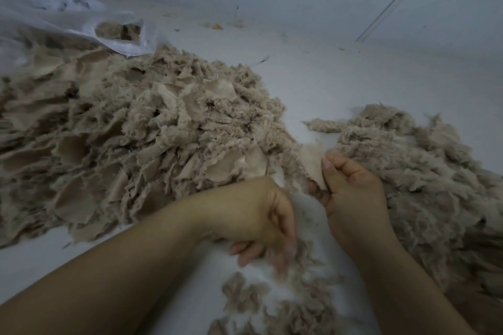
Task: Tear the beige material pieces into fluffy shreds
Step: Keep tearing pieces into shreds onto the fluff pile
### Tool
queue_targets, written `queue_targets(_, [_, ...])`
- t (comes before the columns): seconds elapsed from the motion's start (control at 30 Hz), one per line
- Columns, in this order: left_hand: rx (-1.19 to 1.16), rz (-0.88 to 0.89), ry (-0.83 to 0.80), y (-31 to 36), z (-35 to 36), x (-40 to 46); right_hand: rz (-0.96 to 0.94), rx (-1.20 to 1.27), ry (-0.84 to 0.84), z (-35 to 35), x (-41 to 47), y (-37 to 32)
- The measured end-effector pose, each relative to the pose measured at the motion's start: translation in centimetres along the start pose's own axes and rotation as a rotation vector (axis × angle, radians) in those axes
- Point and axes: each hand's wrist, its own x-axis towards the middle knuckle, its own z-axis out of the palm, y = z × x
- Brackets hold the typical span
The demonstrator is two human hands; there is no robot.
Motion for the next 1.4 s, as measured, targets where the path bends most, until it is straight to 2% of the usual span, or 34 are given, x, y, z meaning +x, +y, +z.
queue_targets(0.03, [0.057, -0.013, -0.125, 0.2, -0.3, -0.4, 0.005, -0.017, -0.006, 0.0, -0.1, 0.0])
queue_targets(0.07, [0.106, -0.015, -0.149, 0.4, -0.4, -0.6, 0.003, -0.045, -0.024, 0.0, -0.2, -0.1])
queue_targets(0.1, [0.136, -0.01, -0.081, 0.6, -0.4, -0.5, -0.001, -0.074, -0.046, 0.0, -0.3, -0.1])
queue_targets(0.13, [0.137, -0.001, 0.06, 0.8, -0.2, -0.1, -0.006, -0.097, -0.062, 0.1, -0.5, -0.2])
queue_targets(0.23, [-0.013, 0.074, 0.726, 0.4, 0.5, 1.5, -0.023, -0.123, -0.117, 0.3, -0.9, -0.6])
queue_targets(0.27, [-0.031, 0.106, 0.884, 0.3, 0.7, 1.9, -0.029, -0.125, -0.145, 0.4, -1.0, -0.6])
queue_targets(0.3, [-0.04, 0.113, 0.934, 0.1, 0.8, 2.1, -0.032, -0.125, -0.167, 0.4, -1.1, -0.7])
queue_targets(0.37, [-0.114, 0.129, 0.837, -0.3, 1.1, 2.2, -0.034, -0.135, -0.196, 0.5, -1.3, -0.8])
queue_targets(0.43, [-0.196, 0.245, 0.796, -0.3, 1.3, 2.2, -0.038, -0.167, -0.18, 0.5, -1.2, -0.6])
queue_targets(0.57, [-0.099, 0.37, 1.035, 0.3, 0.4, 2.0, -0.065, -0.195, -0.09, 0.3, -0.6, -0.1])
queue_targets(0.6, [0.019, 0.357, 1.126, 0.2, -0.2, 1.8, -0.062, -0.165, -0.08, 0.1, -0.5, -0.1])
queue_targets(0.63, [0.244, 0.307, 1.196, 0.1, -0.9, 1.4, -0.048, -0.129, -0.077, 0.0, -0.3, 0.0])
queue_targets(0.67, [0.549, 0.203, 1.206, -0.2, -1.6, 1.1, -0.022, -0.102, -0.077, -0.1, -0.1, 0.0])
queue_targets(0.73, [1.03, -0.153, 1.057, -0.6, -2.3, 0.6, 0.054, -0.07, -0.084, 0.0, 0.1, 0.1])
queue_targets(0.77, [1.141, -0.306, 1.003, -0.5, -2.3, 0.4, 0.088, -0.047, -0.084, 0.1, 0.2, 0.2])
queue_targets(0.8, [1.202, -0.361, 0.97, -0.2, -2.0, 0.2, 0.112, -0.022, -0.08, 0.2, 0.3, 0.2])
queue_targets(0.87, [1.266, -0.301, 0.944, 0.8, -1.4, 0.1, 0.14, 0.029, -0.06, 0.3, 0.3, 0.2])
queue_targets(0.97, [1.334, 0.037, 1.011, 1.6, -0.5, 0.9, 0.14, 0.039, -0.038, 0.1, 0.4, 0.2])
queue_targets(1.0, [1.308, 0.086, 0.956, 1.7, 0.2, 1.5, 0.129, 0.032, -0.042, 0.1, 0.4, 0.2])
queue_targets(1.07, [1.211, 0.087, 0.787, 1.4, 1.5, 3.2, 0.106, 0.02, -0.045, 0.2, 0.3, 0.3])
queue_targets(1.13, [1.18, -0.021, 0.697, 0.7, 1.9, 4.5, 0.101, 0.019, -0.016, 0.3, 0.3, 0.4])
queue_targets(1.23, [1.212, -0.055, 0.703, 0.5, 1.3, 4.4, 0.101, 0.046, 0.009, 0.6, 0.2, 0.4])
queue_targets(1.4, [1.231, 0.124, 0.742, 0.1, 1.9, 3.4, 0.11, 0.078, 0.025, 0.3, 0.1, 0.4])
